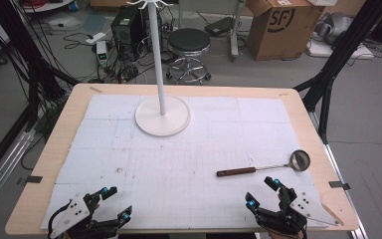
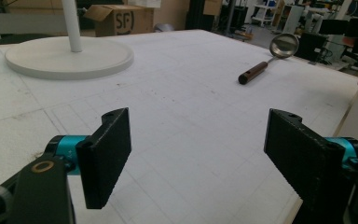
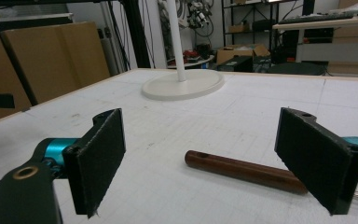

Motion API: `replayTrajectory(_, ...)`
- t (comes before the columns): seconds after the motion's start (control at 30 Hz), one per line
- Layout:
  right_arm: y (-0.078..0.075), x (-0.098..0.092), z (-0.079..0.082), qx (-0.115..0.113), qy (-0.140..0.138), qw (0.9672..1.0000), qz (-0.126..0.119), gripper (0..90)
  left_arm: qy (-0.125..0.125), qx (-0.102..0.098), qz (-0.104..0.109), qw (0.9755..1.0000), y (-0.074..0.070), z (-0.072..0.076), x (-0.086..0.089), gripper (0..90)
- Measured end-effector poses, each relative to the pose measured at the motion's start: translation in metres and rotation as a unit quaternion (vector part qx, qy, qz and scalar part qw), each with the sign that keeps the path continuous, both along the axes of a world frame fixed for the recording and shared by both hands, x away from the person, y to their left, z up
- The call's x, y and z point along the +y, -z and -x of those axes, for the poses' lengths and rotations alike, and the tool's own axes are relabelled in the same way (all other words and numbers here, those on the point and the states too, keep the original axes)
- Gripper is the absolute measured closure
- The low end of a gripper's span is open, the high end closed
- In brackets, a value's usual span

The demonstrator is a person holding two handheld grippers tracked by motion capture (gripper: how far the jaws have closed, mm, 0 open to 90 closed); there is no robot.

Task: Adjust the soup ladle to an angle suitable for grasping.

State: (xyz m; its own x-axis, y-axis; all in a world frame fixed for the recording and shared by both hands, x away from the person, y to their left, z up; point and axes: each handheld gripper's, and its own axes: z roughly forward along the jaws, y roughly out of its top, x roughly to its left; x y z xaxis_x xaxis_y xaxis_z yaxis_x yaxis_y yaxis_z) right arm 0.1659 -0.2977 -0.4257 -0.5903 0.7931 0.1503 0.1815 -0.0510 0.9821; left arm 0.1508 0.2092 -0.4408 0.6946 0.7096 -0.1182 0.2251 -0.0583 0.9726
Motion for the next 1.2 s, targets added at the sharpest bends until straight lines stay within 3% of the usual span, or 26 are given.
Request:
replayTrajectory(0.3, 0.000, 0.001, -0.001, 0.002, -0.004, 1.0000, 0.001, 18.5, -0.001, 0.000, 0.001, 1.0000, 0.000, 0.001, 0.000, 23.5)
replayTrajectory(0.43, -0.001, 0.003, -0.004, 0.015, -0.025, 0.9996, 0.005, 46.9, 0.000, 0.003, 0.001, 1.0000, 0.001, 0.001, 0.000, 23.5)
replayTrajectory(0.47, -0.001, 0.003, -0.004, 0.015, -0.025, 0.9996, 0.005, 46.9, 0.001, 0.004, 0.001, 1.0000, 0.001, 0.001, -0.001, 23.5)
replayTrajectory(0.5, -0.001, 0.005, -0.007, 0.030, -0.029, 0.9989, 0.020, 59.3, 0.002, 0.004, 0.000, 1.0000, 0.002, 0.001, -0.001, 23.5)
replayTrajectory(0.57, -0.002, 0.006, -0.010, 0.040, -0.035, 0.9983, 0.023, 62.3, 0.004, 0.004, -0.002, 1.0000, 0.002, 0.002, -0.003, 23.4)
replayTrajectory(0.6, -0.003, 0.006, -0.015, 0.053, -0.049, 0.9970, 0.025, 74.5, 0.006, 0.004, -0.005, 1.0000, 0.002, 0.002, -0.003, 23.4)
replayTrajectory(0.77, -0.005, 0.010, -0.030, 0.082, -0.086, 0.9918, 0.048, 88.9, 0.013, 0.000, 0.000, 0.9999, 0.000, 0.003, -0.006, 23.3)
replayTrajectory(0.83, -0.003, 0.013, -0.039, 0.107, -0.105, 0.9871, 0.054, 89.4, 0.015, 0.000, 0.000, 0.9999, 0.000, 0.003, -0.007, 23.3)
replayTrajectory(0.93, 0.004, 0.021, -0.053, 0.154, -0.134, 0.9765, 0.068, 89.5, 0.016, 0.000, 0.004, 0.9999, 0.000, 0.003, -0.006, 23.3)
replayTrajectory(0.97, 0.004, 0.021, -0.053, 0.154, -0.134, 0.9765, 0.068, 89.5, 0.015, 0.000, 0.003, 0.9999, 0.000, 0.003, -0.006, 23.3)
replayTrajectory(1.0, 0.010, 0.028, -0.062, 0.179, -0.145, 0.9696, 0.081, 89.5, 0.015, 0.000, 0.003, 0.9999, 0.000, 0.003, -0.006, 23.3)
replayTrajectory(1.07, 0.015, 0.037, -0.071, 0.199, -0.147, 0.9644, 0.094, 89.6, 0.014, -0.001, 0.003, 0.9999, -0.001, 0.003, -0.006, 23.3)
replayTrajectory(1.17, 0.022, 0.054, -0.086, 0.227, -0.148, 0.9532, 0.133, 89.6, 0.012, -0.005, 0.005, 0.9999, -0.003, 0.003, -0.006, 23.3)
replayTrajectory(1.2, 0.024, 0.059, -0.091, 0.240, -0.147, 0.9480, 0.148, 89.6, 0.012, -0.007, 0.006, 0.9999, -0.004, 0.004, -0.005, 23.3)
